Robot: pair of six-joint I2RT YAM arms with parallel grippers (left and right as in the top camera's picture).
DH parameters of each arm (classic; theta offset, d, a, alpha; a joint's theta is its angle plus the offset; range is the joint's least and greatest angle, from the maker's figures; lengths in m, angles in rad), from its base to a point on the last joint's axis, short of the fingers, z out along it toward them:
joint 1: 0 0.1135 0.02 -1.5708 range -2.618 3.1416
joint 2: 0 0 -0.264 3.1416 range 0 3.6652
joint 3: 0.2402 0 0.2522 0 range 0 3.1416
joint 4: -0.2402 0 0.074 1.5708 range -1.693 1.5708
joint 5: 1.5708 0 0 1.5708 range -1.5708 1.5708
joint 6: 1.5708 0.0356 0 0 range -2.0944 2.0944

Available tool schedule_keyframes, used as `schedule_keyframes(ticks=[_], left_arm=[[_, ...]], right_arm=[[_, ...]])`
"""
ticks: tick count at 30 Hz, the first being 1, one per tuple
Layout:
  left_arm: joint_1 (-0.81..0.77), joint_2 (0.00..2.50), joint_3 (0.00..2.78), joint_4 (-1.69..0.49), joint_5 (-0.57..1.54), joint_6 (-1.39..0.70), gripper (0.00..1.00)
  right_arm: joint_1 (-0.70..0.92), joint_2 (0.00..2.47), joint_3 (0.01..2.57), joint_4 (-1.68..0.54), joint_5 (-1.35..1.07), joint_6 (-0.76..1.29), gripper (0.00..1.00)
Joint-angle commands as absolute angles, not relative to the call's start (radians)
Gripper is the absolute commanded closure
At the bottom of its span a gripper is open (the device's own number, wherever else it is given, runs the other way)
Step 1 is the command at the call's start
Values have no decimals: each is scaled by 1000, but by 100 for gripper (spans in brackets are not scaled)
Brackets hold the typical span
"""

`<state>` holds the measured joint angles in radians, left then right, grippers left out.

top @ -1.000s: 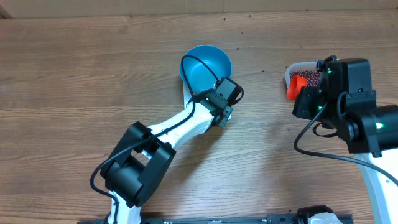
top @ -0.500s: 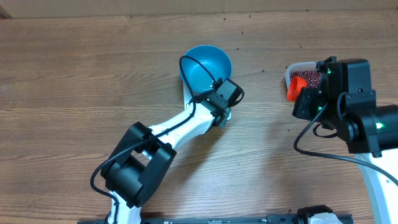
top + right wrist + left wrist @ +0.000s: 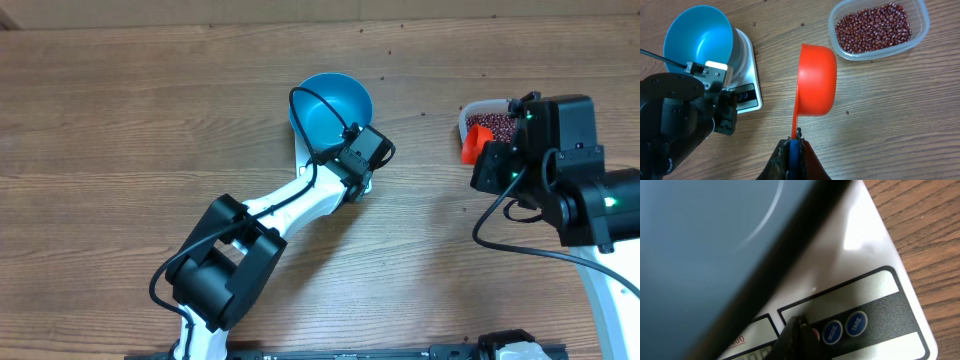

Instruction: Scoop item into bowl and weigh 150g on scale

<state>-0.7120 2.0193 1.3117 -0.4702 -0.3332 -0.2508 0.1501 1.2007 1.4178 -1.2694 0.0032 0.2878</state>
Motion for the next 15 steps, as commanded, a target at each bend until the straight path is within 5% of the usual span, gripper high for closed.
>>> schedule_keyframes(ticks=[1,15], left_arm=[[-710,2088,1292,-487,-307,-224,96],[-722,1718,1293,-652,-203,-213,96]], right_arm=[[144,1195,1441,-1265,-2,287,96],[144,1195,1441,-1261,-2,286,96]])
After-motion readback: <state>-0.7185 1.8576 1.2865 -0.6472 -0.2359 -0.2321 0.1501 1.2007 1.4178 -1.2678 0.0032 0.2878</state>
